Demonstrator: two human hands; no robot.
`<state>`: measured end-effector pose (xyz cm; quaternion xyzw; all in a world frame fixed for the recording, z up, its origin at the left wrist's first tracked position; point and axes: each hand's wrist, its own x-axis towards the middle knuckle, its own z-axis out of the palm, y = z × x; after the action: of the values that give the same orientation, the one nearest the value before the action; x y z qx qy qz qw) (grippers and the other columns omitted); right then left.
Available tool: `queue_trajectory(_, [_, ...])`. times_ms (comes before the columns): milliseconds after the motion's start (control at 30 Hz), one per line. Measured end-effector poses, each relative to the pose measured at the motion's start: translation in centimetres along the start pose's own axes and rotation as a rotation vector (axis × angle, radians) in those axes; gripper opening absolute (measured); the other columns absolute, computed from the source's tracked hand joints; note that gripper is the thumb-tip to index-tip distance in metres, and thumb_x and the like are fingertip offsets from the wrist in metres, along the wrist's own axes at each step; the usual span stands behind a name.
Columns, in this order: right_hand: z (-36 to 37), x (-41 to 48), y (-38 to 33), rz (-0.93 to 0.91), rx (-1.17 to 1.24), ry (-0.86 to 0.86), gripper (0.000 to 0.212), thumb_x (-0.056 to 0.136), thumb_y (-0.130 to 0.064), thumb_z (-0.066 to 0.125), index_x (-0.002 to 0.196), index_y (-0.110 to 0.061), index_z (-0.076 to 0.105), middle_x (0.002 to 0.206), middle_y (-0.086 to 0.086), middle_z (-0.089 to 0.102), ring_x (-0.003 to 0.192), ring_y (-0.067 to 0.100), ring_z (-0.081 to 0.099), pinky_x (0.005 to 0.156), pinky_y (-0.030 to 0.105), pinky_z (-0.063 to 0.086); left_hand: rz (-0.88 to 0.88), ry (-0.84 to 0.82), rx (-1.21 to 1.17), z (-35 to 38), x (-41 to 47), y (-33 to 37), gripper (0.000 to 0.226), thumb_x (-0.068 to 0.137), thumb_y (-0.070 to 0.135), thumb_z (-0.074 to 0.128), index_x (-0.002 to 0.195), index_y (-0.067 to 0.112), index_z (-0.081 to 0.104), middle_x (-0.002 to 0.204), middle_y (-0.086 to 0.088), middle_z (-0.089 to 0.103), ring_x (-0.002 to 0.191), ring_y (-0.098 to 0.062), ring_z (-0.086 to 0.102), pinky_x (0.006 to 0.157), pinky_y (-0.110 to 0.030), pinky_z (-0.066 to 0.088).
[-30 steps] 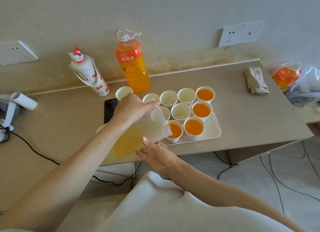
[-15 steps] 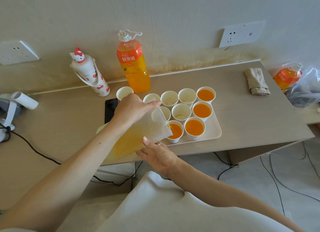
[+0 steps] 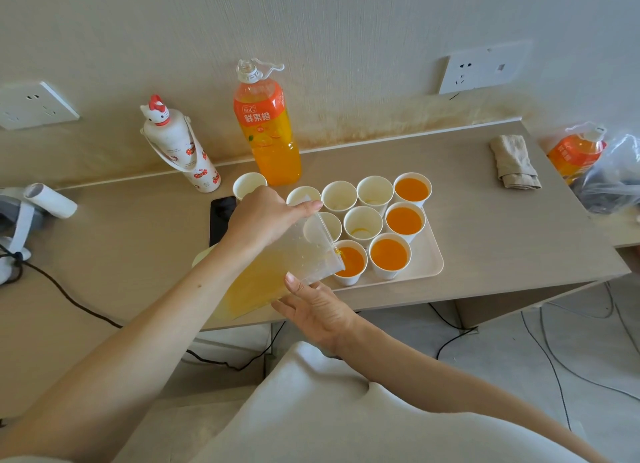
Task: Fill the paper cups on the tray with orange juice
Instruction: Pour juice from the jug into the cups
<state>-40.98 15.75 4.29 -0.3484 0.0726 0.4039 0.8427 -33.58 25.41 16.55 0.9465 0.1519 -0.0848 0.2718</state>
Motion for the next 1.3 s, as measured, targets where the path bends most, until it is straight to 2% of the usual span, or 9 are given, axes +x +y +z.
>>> queue_trajectory(233, [-0.19, 0.17, 0.11, -0.015, 0.016, -0.013, 0.112, 0.048, -0.041, 0.096, 0.142, -0.015, 0.041, 0.135, 0.009, 0.060, 0.126, 0.026, 0.056, 0.113, 0.043, 0.037, -0.013, 0.003, 0.003, -0.05, -0.07, 0.19, 0.064, 0.078, 0.062, 0.065, 0.054, 0.014, 0.030, 0.050, 0.002, 0.029, 0.045, -0.014, 0.031, 0.048, -0.028, 0.021])
queue_trajectory(867, [0.14, 0.00, -0.01, -0.009, 0.041, -0.003, 0.113, 0.045, -0.041, 0.097, 0.141, -0.014, 0.043, 0.134, 0.009, 0.061, 0.126, 0.026, 0.057, 0.113, 0.043, 0.037, 0.006, -0.002, -0.003, -0.19, -0.07, 0.10, 0.065, 0.078, 0.061, 0.065, 0.053, 0.014, 0.030, 0.048, 0.003, 0.028, 0.044, -0.015, 0.030, 0.049, -0.028, 0.021])
queue_trajectory(967, [0.26, 0.00, -0.08, -0.005, 0.034, -0.007, 0.109, 0.045, -0.042, 0.096, 0.138, -0.016, 0.045, 0.133, 0.008, 0.062, 0.125, 0.025, 0.057, 0.112, 0.042, 0.038, 0.007, 0.001, 0.017, -0.27, -0.07, 0.10, 0.065, 0.079, 0.062, 0.064, 0.052, 0.014, 0.030, 0.048, 0.003, 0.028, 0.044, -0.015, 0.031, 0.049, -0.028, 0.021])
queue_trajectory(1100, [0.48, -0.05, -0.17, 0.000, 0.023, -0.014, 0.094, 0.044, -0.043, 0.096, 0.125, -0.020, 0.055, 0.129, 0.006, 0.065, 0.123, 0.024, 0.059, 0.109, 0.040, 0.040, 0.016, 0.000, 0.018, -0.26, 0.10, 0.04, 0.065, 0.079, 0.063, 0.064, 0.052, 0.014, 0.031, 0.049, 0.002, 0.028, 0.045, -0.016, 0.031, 0.050, -0.029, 0.022])
queue_trajectory(1300, [0.46, 0.08, -0.09, -0.001, 0.025, -0.009, 0.097, 0.043, -0.043, 0.096, 0.127, -0.019, 0.054, 0.131, 0.007, 0.063, 0.126, 0.025, 0.056, 0.110, 0.041, 0.038, 0.024, 0.007, 0.012, -0.23, -0.02, 0.11, 0.064, 0.079, 0.061, 0.064, 0.052, 0.013, 0.031, 0.049, 0.002, 0.029, 0.045, -0.014, 0.032, 0.049, -0.028, 0.022])
